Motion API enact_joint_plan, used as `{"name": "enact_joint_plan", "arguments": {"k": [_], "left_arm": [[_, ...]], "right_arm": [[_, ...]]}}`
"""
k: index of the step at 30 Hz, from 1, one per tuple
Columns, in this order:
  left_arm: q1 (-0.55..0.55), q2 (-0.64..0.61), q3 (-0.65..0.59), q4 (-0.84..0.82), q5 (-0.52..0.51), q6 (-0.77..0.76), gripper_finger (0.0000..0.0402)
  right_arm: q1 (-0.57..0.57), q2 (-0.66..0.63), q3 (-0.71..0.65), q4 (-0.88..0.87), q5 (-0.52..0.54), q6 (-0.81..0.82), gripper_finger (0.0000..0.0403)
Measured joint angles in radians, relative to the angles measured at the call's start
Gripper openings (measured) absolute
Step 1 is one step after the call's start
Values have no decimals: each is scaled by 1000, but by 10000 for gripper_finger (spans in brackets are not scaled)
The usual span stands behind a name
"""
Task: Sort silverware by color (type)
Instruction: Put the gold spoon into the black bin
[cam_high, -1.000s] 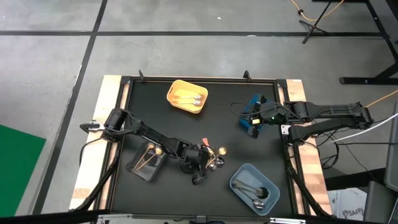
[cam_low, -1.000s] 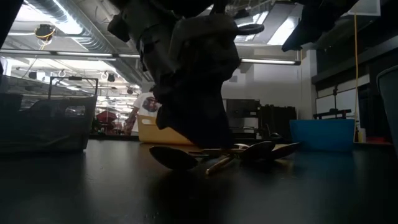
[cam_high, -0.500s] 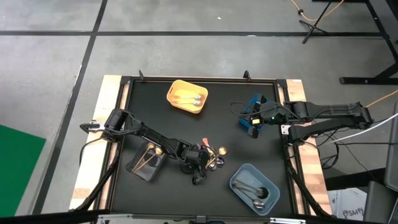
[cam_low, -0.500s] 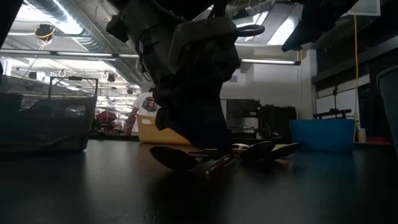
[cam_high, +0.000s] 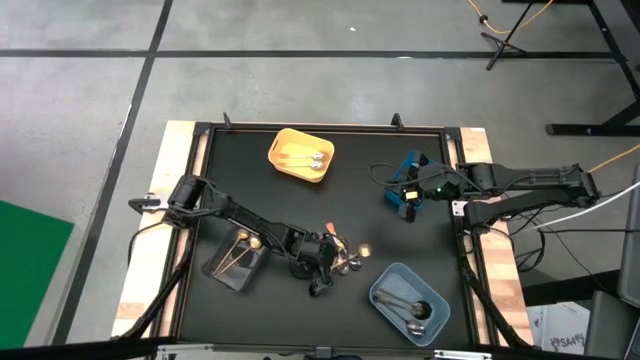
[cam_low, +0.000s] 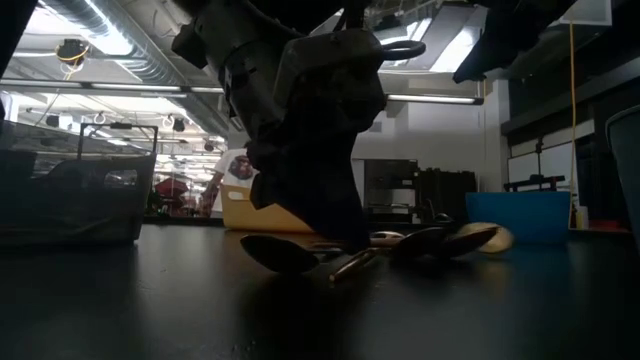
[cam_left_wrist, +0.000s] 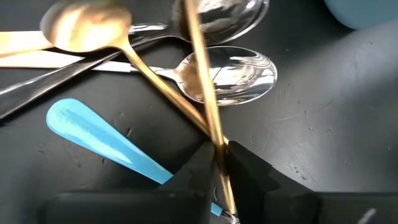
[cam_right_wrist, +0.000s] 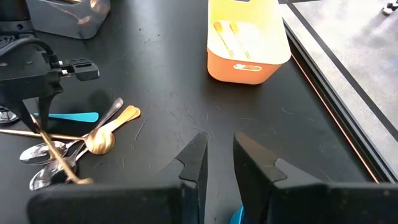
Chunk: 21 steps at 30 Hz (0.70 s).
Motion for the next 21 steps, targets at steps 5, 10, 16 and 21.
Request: {"name": "enact_joint_plan", "arguments": {"k": [5,10,16,21], "left_arm": [[0,0,0,0,0,0,17],[0,0,0,0,1,0,6],[0,0,0,1,5,-23,6],[0,-9,0,0,11,-35,5]], "right_arm": [[0,0,0,0,0,0,67],[0,0,0,0,0,0,67],[0,0,0,0,0,0,67],[0,0,0,0,0,0,67]]}}
